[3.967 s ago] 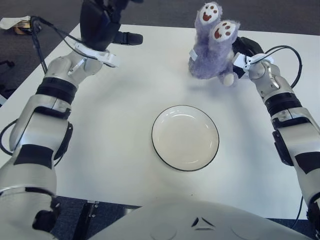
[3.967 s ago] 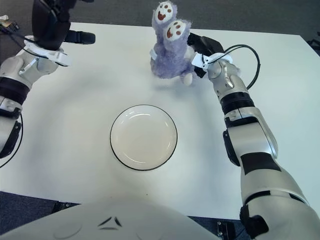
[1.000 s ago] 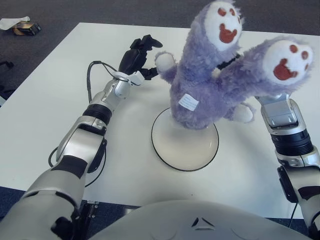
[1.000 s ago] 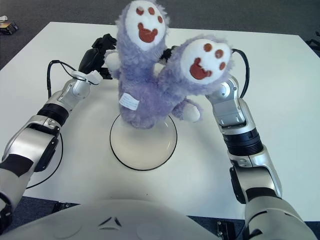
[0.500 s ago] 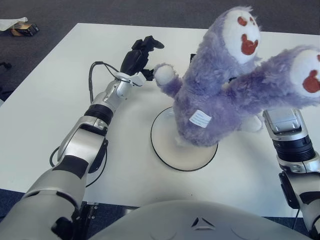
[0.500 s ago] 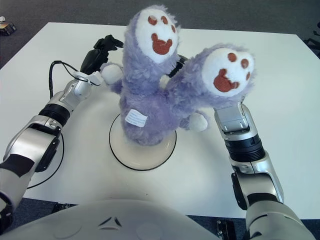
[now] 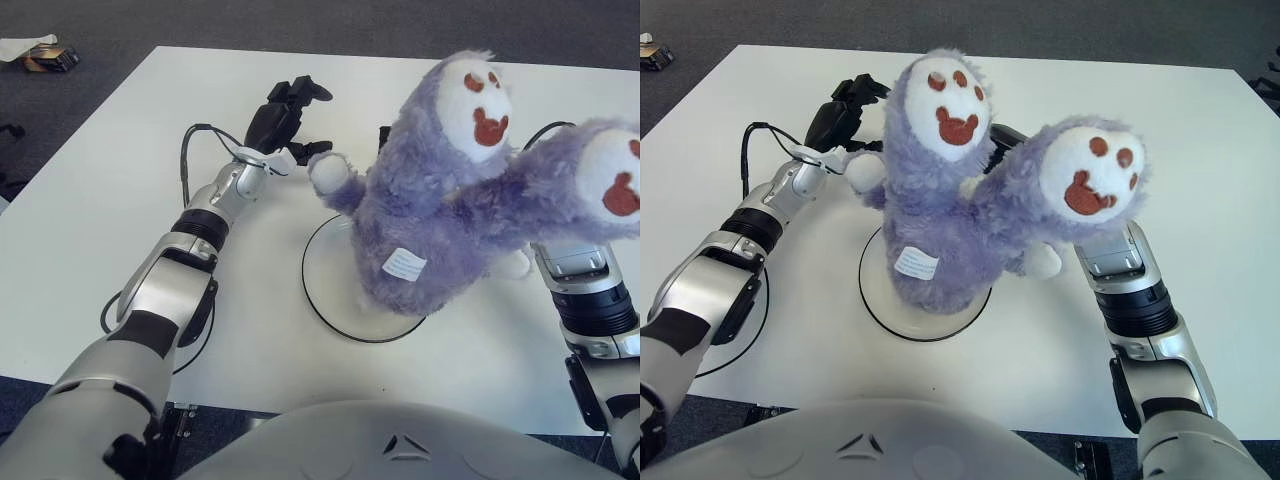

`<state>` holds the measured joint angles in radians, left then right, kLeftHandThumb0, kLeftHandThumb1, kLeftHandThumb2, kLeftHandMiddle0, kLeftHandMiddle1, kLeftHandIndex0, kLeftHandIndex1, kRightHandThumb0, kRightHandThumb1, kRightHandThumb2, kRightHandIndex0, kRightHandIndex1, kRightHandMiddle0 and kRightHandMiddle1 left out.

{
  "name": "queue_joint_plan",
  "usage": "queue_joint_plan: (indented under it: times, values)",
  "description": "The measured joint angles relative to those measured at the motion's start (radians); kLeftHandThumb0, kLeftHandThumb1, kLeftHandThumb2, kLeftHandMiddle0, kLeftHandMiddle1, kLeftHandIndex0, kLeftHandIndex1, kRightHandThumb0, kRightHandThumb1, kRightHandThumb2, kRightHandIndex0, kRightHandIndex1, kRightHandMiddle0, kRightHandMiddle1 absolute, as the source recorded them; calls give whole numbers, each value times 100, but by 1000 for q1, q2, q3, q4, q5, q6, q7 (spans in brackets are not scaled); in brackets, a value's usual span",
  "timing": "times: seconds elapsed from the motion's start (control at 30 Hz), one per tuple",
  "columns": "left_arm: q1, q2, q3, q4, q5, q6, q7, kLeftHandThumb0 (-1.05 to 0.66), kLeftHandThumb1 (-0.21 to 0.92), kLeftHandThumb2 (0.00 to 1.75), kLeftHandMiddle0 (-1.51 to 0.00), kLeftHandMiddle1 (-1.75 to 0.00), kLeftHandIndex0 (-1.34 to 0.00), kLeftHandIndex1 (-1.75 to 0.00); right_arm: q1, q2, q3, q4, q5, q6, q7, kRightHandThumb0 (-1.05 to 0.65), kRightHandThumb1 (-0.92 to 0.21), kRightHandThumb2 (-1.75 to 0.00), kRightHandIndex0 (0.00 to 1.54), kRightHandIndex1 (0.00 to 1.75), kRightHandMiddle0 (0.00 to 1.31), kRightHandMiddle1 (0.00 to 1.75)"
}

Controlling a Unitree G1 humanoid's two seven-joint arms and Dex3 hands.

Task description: Put the doll into the plate.

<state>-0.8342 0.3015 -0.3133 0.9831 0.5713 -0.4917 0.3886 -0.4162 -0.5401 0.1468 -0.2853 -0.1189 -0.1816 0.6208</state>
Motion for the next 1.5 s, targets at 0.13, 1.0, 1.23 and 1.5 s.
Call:
queue_joint_plan:
  times: [0.13, 1.0, 1.23, 1.5]
  values:
    - [0, 0, -6, 0, 8, 4, 3, -47, 77, 79, -12, -127, 0, -125, 0, -13, 0, -3, -7, 0, 9, 0, -5, -161, 81, 170, 59, 175]
    - [1, 0, -14, -22, 31, 21, 24, -43, 70, 86, -12, -129, 0, -133, 0, -99, 11, -32, -99, -15, 77, -1, -51, -97, 44, 175, 51, 140]
    - [6, 0, -17, -26, 32, 21, 24, -41, 68, 89, -12, -133, 0, -136, 0, -102, 11, 1, -93, -63, 93, 0, -69, -75, 31, 174, 41, 145]
    - [11, 0, -26, -27, 40, 21, 47, -41, 64, 91, -12, -137, 0, -140, -1, -105, 12, 41, -91, -129, 102, -30, -60, -68, 7, 148, 29, 140]
